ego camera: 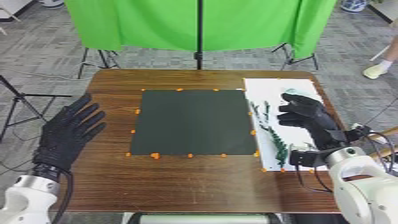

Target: Arrange flowers

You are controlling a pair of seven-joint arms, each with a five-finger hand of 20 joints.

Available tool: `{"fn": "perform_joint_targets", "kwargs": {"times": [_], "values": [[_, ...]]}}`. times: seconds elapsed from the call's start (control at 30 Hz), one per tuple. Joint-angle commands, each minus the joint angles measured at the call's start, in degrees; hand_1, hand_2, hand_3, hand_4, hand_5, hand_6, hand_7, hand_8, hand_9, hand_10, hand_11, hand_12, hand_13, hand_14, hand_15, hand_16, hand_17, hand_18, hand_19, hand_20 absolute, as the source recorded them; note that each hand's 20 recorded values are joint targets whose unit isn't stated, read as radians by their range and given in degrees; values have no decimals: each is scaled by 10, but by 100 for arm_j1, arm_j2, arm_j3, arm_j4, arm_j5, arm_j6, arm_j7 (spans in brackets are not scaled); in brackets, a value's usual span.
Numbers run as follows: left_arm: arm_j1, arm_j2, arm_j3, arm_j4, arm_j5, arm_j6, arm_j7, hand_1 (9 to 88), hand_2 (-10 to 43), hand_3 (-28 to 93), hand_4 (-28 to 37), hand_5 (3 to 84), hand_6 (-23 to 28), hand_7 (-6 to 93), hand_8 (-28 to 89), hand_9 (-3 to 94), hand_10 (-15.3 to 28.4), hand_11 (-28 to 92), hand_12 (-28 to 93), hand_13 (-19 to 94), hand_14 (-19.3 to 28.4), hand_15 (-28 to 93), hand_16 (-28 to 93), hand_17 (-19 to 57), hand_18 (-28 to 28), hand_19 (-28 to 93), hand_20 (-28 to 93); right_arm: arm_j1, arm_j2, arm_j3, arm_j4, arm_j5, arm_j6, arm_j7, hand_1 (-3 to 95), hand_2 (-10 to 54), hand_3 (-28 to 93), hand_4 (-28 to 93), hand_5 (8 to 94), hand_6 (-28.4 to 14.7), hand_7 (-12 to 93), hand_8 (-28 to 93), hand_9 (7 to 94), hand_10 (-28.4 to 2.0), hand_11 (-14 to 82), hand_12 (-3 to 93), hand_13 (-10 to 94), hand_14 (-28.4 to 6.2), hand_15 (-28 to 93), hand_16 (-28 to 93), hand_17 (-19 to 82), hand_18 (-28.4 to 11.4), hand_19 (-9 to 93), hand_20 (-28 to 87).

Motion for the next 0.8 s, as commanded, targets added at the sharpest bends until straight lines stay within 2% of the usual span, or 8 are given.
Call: {"fn": "perform_joint_targets", "kwargs": {"times": [0.03, 0.13, 0.23, 0.37, 0.43, 0.5, 0.6, 0.8], "values": [[105, -29, 13, -22, -33, 47, 71, 256, -18, 689, -283, 249, 20, 215, -124, 200, 100, 212, 145, 136, 126, 281, -11, -113, 176, 396, 58, -75, 992, -65, -215, -3463, -422, -84, 449, -84, 482, -283, 679, -3, 280, -184, 746, -110, 362, 224, 643, -97, 723, 215, 331, -181, 915, 379], [102, 7, -14, -35, -24, 72, 57, 255, -18, 690, -283, 249, 19, 215, -123, 200, 100, 212, 144, 137, 127, 283, -11, -113, 176, 396, 58, -85, 1026, 35, -146, -3659, -1174, -155, 472, -79, 378, -282, 753, -1, 313, -198, 794, -110, 386, 239, 680, -98, 739, 237, 363, -187, 931, 430], [184, -68, -5, -58, -34, 57, 49, 255, -17, 689, -283, 250, 20, 215, -123, 202, 101, 212, 143, 138, 127, 285, -12, -113, 176, 396, 59, -204, 1141, 42, -163, -3703, -1689, 85, 441, -67, 331, -275, 817, -3, 319, -193, 842, -113, 397, 250, 716, -104, 746, 251, 392, -200, 932, 483], [262, -75, -84, -89, -17, 105, 44, 255, -18, 690, -283, 251, 20, 214, -123, 203, 101, 212, 142, 139, 128, 288, -13, -113, 176, 396, 59, -99, 1252, -330, 68, -3505, -1946, 637, 334, -47, 386, -282, 890, -3, 312, -171, 912, -117, 416, 272, 782, -105, 784, 309, 484, -213, 932, 642], [221, -74, -66, -81, -36, 95, 37, 255, -19, 693, -283, 251, 20, 215, -123, 204, 101, 211, 142, 140, 128, 290, -13, -113, 176, 396, 59, -133, 1217, -354, 79, -3584, -2325, 853, 278, -33, 421, -282, 897, -7, 298, -164, 920, -120, 425, 282, 799, -102, 800, 331, 512, -213, 932, 686], [184, -46, -67, -67, -24, 52, 41, 255, -20, 693, -283, 252, 20, 214, -123, 204, 101, 211, 142, 140, 128, 291, -14, -113, 177, 397, 59, -192, 1193, -509, 120, -4072, -2136, 773, 265, -31, 426, -283, 896, -9, 290, -159, 920, -121, 425, 286, 802, -100, 803, 338, 520, -214, 932, 695], [179, -34, -71, -77, -27, 28, 45, 255, -20, 693, -283, 252, 20, 214, -123, 205, 102, 210, 142, 141, 128, 291, -16, -113, 177, 397, 58, -165, 1136, -670, 153, -4027, -2138, 867, 200, -44, 528, -283, 893, -10, 284, -151, 918, -121, 427, 294, 803, -99, 803, 347, 523, -213, 932, 701], [207, -104, -64, -88, -18, 28, -10, 257, -21, 691, -282, 255, 20, 214, -123, 208, 102, 209, 141, 145, 128, 290, -18, -112, 178, 397, 57, 191, 1115, -1099, 312, -4231, -2572, 1210, 153, -44, 673, -282, 873, -11, 289, -150, 899, -120, 423, 288, 792, -98, 794, 354, 515, -210, 932, 686]]}}
